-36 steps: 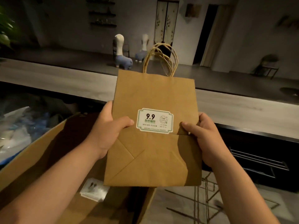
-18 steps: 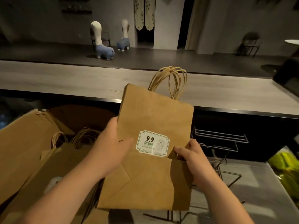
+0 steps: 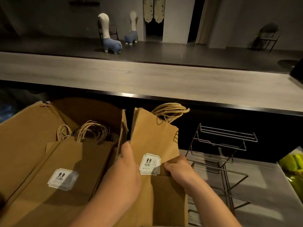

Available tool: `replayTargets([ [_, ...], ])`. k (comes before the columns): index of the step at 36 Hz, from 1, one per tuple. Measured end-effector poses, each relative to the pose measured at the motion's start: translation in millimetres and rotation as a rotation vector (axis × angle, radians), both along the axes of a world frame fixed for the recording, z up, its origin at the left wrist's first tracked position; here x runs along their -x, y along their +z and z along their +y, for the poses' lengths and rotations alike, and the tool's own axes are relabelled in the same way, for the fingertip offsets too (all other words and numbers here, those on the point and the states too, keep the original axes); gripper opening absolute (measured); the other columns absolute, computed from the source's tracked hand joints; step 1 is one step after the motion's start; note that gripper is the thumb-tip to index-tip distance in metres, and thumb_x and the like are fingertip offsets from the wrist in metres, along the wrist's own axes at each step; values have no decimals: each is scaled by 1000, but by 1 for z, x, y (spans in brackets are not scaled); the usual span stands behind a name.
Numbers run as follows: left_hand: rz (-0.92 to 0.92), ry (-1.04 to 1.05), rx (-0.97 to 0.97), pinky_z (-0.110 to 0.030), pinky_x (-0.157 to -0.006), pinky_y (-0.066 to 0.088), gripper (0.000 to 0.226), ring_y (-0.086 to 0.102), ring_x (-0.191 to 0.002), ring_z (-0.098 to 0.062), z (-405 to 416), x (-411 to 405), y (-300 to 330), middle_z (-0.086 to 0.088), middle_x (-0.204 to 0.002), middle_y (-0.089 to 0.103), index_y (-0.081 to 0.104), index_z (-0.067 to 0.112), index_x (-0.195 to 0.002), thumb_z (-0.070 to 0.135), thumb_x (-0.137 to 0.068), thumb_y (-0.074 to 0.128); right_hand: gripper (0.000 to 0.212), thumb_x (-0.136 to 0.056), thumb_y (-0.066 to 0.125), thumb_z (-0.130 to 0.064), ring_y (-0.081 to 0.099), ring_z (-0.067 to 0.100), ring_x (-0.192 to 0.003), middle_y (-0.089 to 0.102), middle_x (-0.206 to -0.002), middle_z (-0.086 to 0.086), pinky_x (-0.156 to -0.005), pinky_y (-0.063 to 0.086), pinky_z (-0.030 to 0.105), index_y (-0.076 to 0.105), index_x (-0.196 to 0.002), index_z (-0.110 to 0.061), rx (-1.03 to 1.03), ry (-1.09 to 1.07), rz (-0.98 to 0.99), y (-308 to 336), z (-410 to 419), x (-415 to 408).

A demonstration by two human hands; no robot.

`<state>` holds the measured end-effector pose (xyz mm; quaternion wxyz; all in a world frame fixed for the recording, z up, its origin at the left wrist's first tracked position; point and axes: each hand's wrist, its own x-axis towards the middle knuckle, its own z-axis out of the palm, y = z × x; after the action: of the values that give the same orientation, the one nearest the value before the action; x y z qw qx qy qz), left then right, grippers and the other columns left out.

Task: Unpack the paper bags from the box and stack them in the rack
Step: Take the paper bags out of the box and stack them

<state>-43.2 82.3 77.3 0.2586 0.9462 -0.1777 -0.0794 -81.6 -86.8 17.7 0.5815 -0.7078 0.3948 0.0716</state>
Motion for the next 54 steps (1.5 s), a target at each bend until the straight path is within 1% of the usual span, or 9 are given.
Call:
replayTargets([
  [6, 35, -75, -181, -23, -84, 47, 76, 57, -109, -13, -10, 11, -32, 0, -148, 37, -8, 23, -149, 18, -97, 48, 13, -87, 56, -21, 55, 19, -69, 59, -80, 6, -56, 46, 28, 56, -95, -11, -2, -45, 59, -25, 17, -11],
  [10, 152, 9, -109, -21, -79, 51, 72, 59, -104, -13, -11, 2, -65, 0, -134, 50, 5, 20, -150, 15, -96, 51, 11, -86, 53, -11, 50, 16, -61, 55, -66, -1, -54, 37, 25, 56, -77, -17, -1, -116, 38, -54, 19, -3],
  [15, 223, 130, 137, -9, -65, 41, 66, 60, -102, -15, -15, -29, -106, -6, -132, 55, 24, 11, -148, 7, -90, 56, 9, -81, 57, -21, 55, 17, -66, 61, -76, 1, -59, 44, 27, 54, -87, -16, -18, -174, -102, -63, 11, -6],
  [20, 310, 199, 261, -36, -106, 43, 80, 45, -132, -24, -34, -49, -133, -3, -150, 38, 16, 17, -152, 7, -87, 61, 11, -87, 57, -27, 56, 16, -68, 63, -75, -4, -67, 49, 32, 58, -77, -25, 51, -82, -142, -69, -6, -6],
  [26, 381, 192, 299, -37, -105, 44, 91, 46, -131, -23, -41, -54, -171, -5, -149, 40, 7, 22, -154, 15, -87, 67, 22, -98, 44, -22, 59, 18, -83, 66, -92, 1, -78, 51, 33, 64, -99, -11, 208, 139, 51, -62, -26, -4],
  [29, 348, 211, 212, -38, -108, 39, 90, 36, -138, -28, -50, -51, -172, -10, -155, 28, -3, 19, -155, 12, -92, 61, 23, -94, 53, -29, 58, 25, -107, 58, -111, 3, -88, 45, 30, 52, -108, -11, 271, 13, 156, -74, -26, -11],
  [37, 282, 217, 18, -52, -109, 34, 74, 25, -141, -36, -60, -58, -183, -15, -154, 20, 11, 27, -153, 10, -93, 51, 91, -85, 66, -26, 36, 32, -136, 29, -150, 14, -110, 35, 41, 7, -154, -12, 414, -143, 282, -100, -7, -23],
  [49, 228, 117, -208, -51, -116, 18, 66, 9, -146, -32, -61, -53, -182, -6, -161, 4, 10, 26, -153, 37, -99, 45, 93, -89, 56, -45, 16, 31, -141, 12, -154, 12, -116, 19, 41, -1, -153, -10, 559, -39, 345, -111, -3, -18],
  [54, 120, 40, -25, -44, -113, 31, 52, 23, -142, -28, -68, -49, -151, -1, -156, 19, 30, 29, -146, 37, -98, 47, 74, -91, 59, -31, 19, 28, -140, 17, -151, 6, -114, 25, 39, 17, -151, -20, 487, -91, 35, -82, 0, -21],
])
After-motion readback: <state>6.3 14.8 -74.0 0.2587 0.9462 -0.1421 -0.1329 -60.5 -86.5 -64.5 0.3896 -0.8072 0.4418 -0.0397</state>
